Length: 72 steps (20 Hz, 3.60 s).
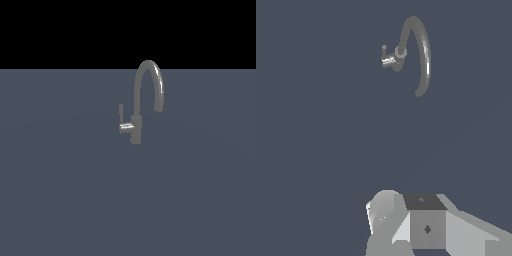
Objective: Turn on the faucet by rotating a designated handle.
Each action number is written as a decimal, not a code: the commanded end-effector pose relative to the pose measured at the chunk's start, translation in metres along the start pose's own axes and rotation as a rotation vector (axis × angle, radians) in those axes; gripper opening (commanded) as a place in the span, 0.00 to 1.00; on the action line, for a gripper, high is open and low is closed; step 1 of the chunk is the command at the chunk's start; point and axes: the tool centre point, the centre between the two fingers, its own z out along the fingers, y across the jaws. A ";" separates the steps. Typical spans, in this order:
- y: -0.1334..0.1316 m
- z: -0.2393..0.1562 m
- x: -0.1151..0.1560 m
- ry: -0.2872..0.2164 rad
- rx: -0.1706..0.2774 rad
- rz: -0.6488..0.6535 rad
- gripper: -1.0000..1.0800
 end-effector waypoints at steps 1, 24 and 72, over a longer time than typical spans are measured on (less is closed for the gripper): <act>0.000 0.000 0.000 0.000 0.000 0.000 0.00; 0.007 -0.013 0.010 0.055 -0.022 0.090 0.00; -0.169 0.006 0.193 0.813 -0.255 0.920 0.00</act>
